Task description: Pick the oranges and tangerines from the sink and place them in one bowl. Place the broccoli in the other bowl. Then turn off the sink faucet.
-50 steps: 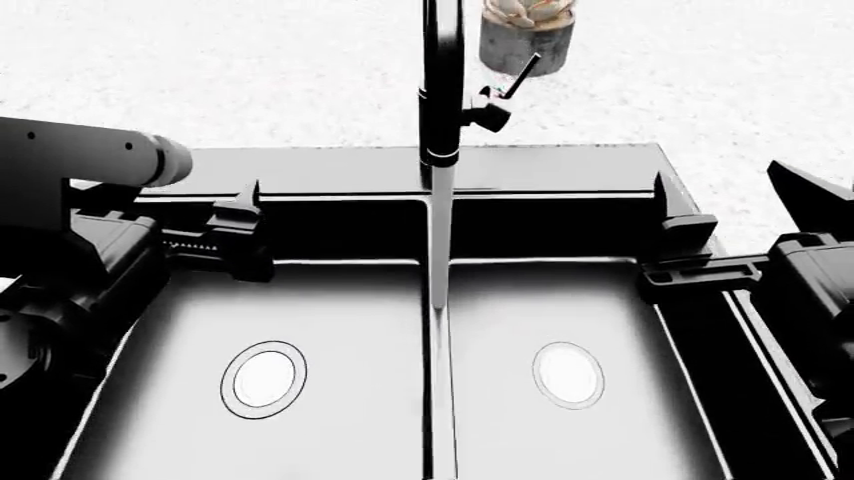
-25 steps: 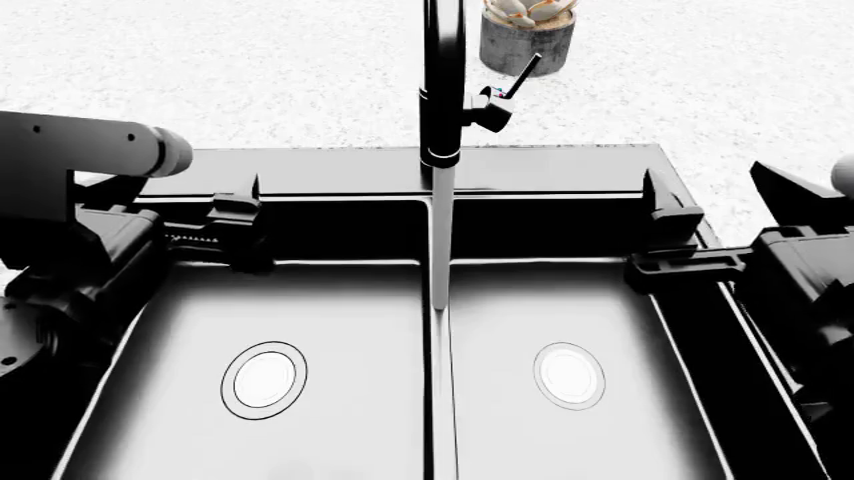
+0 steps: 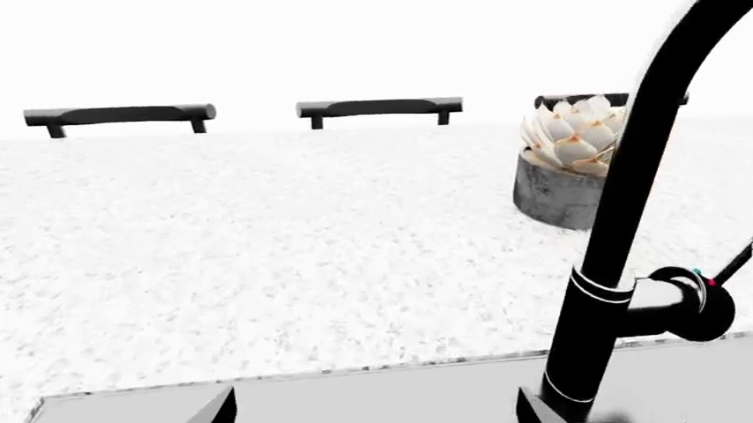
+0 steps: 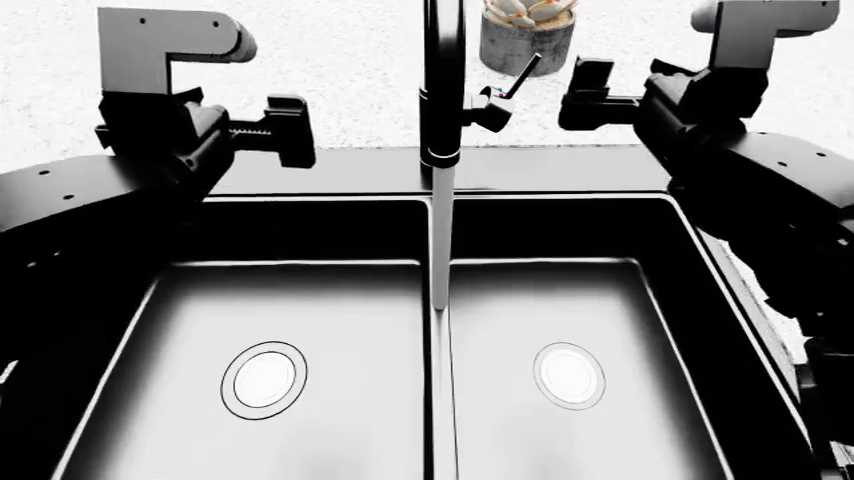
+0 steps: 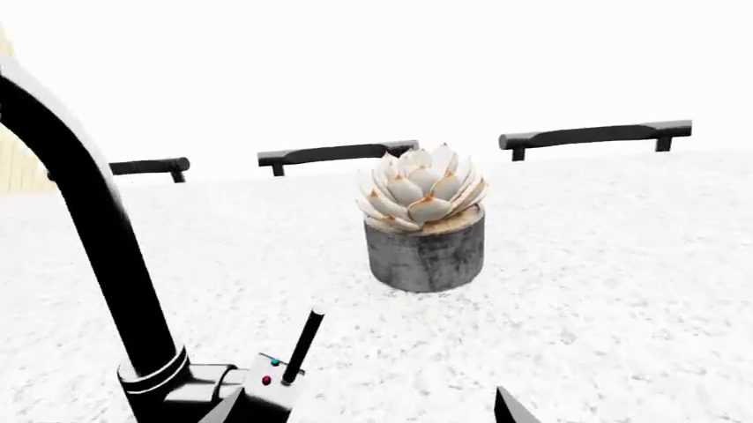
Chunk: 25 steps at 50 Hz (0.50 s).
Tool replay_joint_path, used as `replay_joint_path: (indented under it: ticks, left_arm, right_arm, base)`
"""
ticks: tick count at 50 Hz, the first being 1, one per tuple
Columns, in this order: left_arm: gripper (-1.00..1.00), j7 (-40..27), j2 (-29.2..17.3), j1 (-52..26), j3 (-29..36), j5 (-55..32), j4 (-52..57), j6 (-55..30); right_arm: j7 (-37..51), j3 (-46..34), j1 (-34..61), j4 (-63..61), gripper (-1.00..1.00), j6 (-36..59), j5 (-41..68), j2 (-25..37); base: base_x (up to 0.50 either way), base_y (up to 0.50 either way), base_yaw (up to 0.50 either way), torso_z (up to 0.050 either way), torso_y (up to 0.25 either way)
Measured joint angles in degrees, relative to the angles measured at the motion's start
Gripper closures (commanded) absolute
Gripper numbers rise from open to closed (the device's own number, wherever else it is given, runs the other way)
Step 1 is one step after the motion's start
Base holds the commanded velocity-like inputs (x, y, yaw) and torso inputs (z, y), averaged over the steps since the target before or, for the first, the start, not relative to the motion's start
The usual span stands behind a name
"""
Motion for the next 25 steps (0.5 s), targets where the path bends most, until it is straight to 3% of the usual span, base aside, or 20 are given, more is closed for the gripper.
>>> replay_joint_path:
  ticks: [15, 25]
  left_arm:
    - [-1.00, 8.9, 8.0, -5.9, 3.2, 9.4, -18.1, 5.2]
    - [-1.00, 12.2, 10.8, -8.2, 4.3, 12.3, -25.3, 7.1]
  right_arm:
    - [-15.6, -5.3, 15.8, 40.7, -1.00, -13.8, -11.3, -12.5]
    - [-15.8, -5.8, 16.9, 42.3, -1.00, -14.0, -12.6, -12.6]
  base:
    - [0.00, 0.00, 0.00, 0.000, 0.000]
    - [0.00, 0.00, 0.00, 0.000, 0.000]
